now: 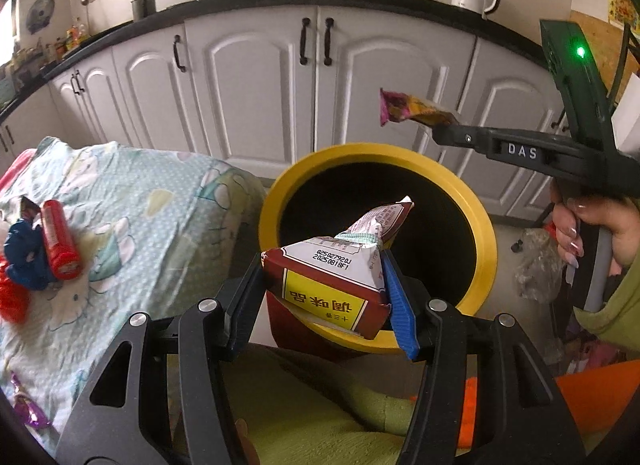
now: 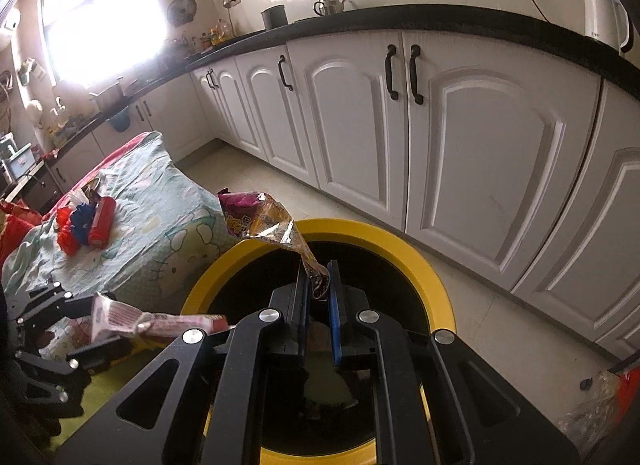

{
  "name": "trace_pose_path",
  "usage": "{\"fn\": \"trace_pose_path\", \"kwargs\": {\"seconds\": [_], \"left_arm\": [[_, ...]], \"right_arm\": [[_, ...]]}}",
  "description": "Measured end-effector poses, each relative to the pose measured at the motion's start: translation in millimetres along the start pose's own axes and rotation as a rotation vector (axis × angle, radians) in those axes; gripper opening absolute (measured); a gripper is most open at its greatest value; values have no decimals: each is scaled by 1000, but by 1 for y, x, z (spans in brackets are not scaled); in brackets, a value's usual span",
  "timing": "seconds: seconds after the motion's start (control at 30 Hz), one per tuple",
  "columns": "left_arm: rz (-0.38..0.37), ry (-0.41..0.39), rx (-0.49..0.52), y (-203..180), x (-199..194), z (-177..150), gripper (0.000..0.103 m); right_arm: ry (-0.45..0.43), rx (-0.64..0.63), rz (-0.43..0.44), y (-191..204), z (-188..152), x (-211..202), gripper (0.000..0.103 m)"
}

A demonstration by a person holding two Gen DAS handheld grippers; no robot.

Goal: Collect trash
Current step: 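Carry the gold wrapper and white box in both tools over the bin, then open both tools to drop the gold wrapper and white box into the bin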

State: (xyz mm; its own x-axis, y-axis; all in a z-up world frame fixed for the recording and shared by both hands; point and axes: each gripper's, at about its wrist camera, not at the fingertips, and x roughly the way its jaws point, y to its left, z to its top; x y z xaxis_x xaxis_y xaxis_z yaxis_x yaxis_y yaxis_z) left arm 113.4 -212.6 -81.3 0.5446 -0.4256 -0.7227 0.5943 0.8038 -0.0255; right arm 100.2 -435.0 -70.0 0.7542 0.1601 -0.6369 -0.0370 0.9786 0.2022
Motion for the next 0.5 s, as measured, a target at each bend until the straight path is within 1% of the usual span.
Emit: {"fn": "trace_pose_path", "kwargs": {"seconds": [0.27, 0.5], "left_arm": [[-35, 60, 22, -12, 22, -5, 48], [-48, 75, 37, -16, 32, -2, 48]], "right_arm": [[14, 15, 7, -3, -2, 6, 9], [23, 31, 16, -6, -2, 11, 9]]}}
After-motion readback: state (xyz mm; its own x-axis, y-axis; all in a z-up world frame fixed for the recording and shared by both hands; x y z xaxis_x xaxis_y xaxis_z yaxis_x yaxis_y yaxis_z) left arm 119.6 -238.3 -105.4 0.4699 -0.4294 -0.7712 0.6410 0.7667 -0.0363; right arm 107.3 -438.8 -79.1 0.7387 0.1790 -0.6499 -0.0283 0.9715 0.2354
